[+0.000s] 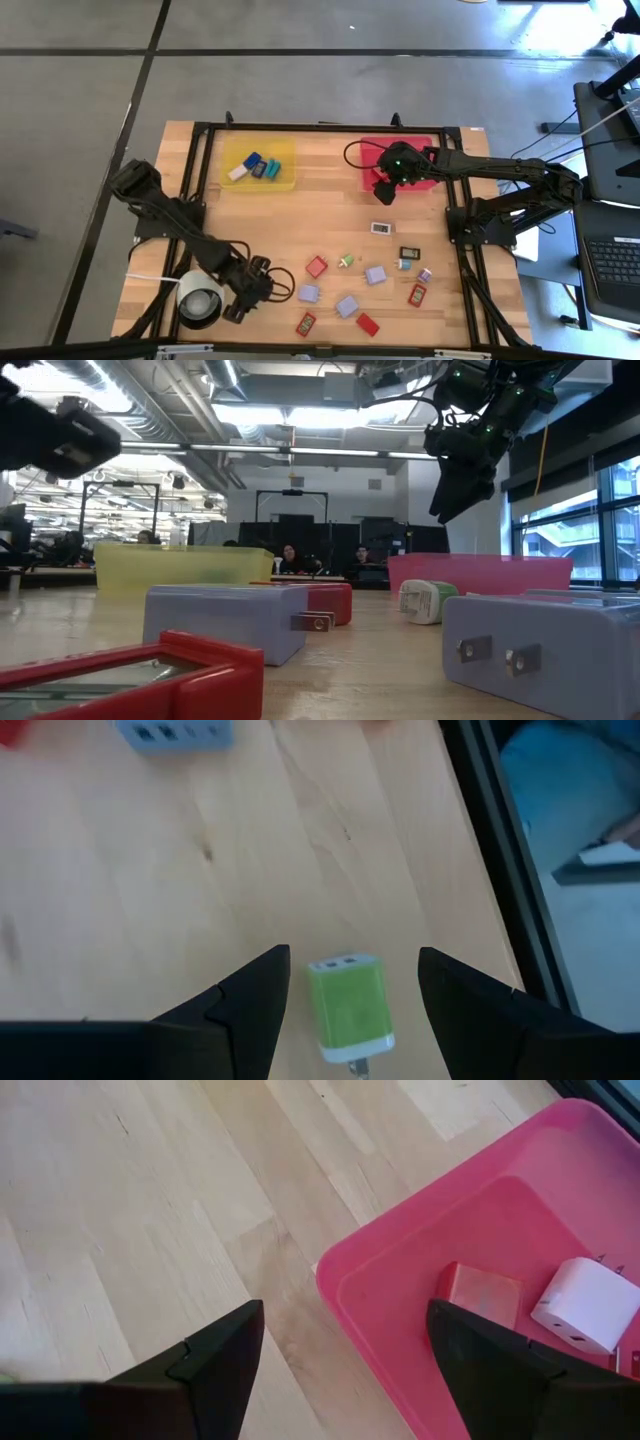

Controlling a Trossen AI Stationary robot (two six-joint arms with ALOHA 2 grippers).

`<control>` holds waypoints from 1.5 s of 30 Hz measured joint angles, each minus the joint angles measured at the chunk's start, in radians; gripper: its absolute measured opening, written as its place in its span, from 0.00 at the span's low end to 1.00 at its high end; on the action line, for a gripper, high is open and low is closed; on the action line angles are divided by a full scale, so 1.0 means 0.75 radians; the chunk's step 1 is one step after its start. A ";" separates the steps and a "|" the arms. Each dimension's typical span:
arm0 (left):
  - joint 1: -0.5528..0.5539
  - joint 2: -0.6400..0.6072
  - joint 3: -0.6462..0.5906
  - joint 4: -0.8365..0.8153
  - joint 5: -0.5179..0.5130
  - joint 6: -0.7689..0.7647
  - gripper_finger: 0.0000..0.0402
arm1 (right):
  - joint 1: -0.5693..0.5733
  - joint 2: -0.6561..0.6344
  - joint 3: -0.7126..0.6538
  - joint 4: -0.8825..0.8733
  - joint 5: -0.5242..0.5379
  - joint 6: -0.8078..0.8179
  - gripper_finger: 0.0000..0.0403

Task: Pick & Place Office items
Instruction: Put the green charger adapter into the red bin

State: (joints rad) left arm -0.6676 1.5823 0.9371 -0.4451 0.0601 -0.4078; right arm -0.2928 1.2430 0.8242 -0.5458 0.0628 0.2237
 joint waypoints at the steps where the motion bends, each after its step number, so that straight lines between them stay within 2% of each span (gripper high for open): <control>1: 0.002 0.007 0.000 -0.001 0.014 0.000 0.54 | 0.000 0.000 0.000 0.000 0.000 0.000 0.70; 13: 0.006 0.067 0.000 0.000 0.097 -0.164 0.54 | 0.000 0.000 0.000 0.001 0.000 0.000 0.70; 19: 0.002 0.143 0.000 -0.041 0.121 -0.149 0.54 | 0.000 0.000 0.000 0.001 0.000 0.000 0.70; 26: 0.000 0.197 0.007 -0.114 0.101 0.000 0.53 | 0.000 0.000 0.000 0.001 0.000 0.000 0.70; 29: -0.002 0.193 0.005 -0.114 0.052 0.035 0.49 | 0.000 0.000 0.000 0.001 0.000 0.000 0.70; 34: 0.003 0.192 0.022 -0.120 -0.049 0.137 0.37 | 0.000 0.000 0.000 0.003 0.000 0.000 0.70; 37: 0.005 0.194 0.038 -0.137 -0.122 0.155 0.37 | 0.000 0.000 0.000 0.003 0.000 0.000 0.70; 41: 0.026 0.194 0.081 -0.199 -0.338 0.168 0.37 | 0.000 0.000 0.000 0.003 0.000 0.000 0.70; 45: 0.084 0.194 0.119 -0.211 -0.569 0.299 0.37 | 0.000 0.000 0.000 0.003 0.000 0.000 0.70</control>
State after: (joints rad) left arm -0.6046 1.7275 1.0263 -0.6036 -0.3663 -0.1837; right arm -0.2928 1.2430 0.8242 -0.5434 0.0628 0.2237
